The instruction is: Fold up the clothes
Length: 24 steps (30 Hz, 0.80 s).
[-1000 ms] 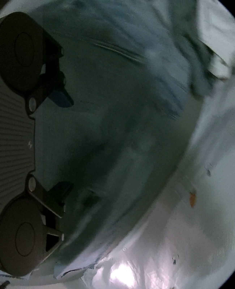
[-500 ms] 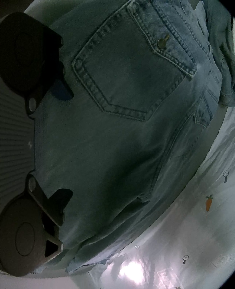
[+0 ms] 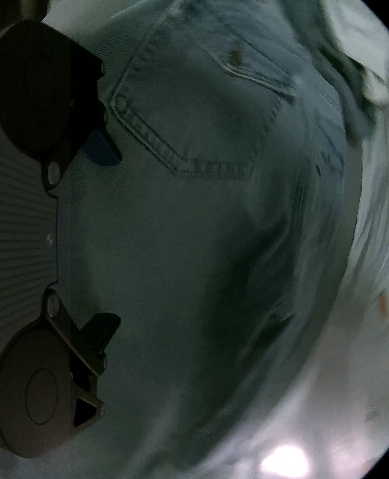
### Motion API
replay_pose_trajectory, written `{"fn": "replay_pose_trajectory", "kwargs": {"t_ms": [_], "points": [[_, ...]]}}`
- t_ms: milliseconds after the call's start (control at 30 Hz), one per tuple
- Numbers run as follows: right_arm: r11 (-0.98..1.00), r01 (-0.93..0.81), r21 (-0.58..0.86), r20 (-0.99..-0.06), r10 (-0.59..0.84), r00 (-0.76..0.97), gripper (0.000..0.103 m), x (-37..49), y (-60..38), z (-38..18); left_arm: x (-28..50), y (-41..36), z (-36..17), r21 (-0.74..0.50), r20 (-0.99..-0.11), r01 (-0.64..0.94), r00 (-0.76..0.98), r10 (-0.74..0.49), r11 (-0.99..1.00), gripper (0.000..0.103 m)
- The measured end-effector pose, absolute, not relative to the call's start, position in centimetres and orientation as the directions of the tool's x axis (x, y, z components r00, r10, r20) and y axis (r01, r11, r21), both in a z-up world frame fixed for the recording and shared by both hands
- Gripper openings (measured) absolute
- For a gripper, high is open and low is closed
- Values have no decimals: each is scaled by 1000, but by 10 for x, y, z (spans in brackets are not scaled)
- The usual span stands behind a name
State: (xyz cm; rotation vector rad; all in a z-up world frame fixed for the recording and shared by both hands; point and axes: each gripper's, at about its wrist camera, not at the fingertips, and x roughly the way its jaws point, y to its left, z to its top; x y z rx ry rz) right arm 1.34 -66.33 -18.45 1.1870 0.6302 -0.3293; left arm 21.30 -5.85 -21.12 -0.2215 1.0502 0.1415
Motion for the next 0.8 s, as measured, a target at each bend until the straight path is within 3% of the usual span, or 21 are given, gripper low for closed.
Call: {"fn": "replay_pose_trajectory", "kwargs": {"t_ms": [100,267,300,333,467,800], "points": [[291,524,800,-567,85,819,80,14,-668,-192,215,-81,-216,25,-875,-166,474,102,986,103],[236,517,823,-545,71,835,77,23,-670,-195,217,-79,-216,14,-880,-198,462,106,980,103],[215,513,831,-537,71,840,71,21,-671,-197,216,-79,-216,15,-880,-202,463,109,979,103],[199,511,836,-533,71,843,48,19,-673,-198,216,-79,-216,16,-879,-205,464,112,979,103],[172,547,819,-564,68,823,27,17,-675,-204,215,-83,-217,21,-871,-220,475,126,975,103],[220,629,746,-652,50,756,25,32,-675,-196,214,-89,-216,26,-859,-244,491,147,969,103]]}}
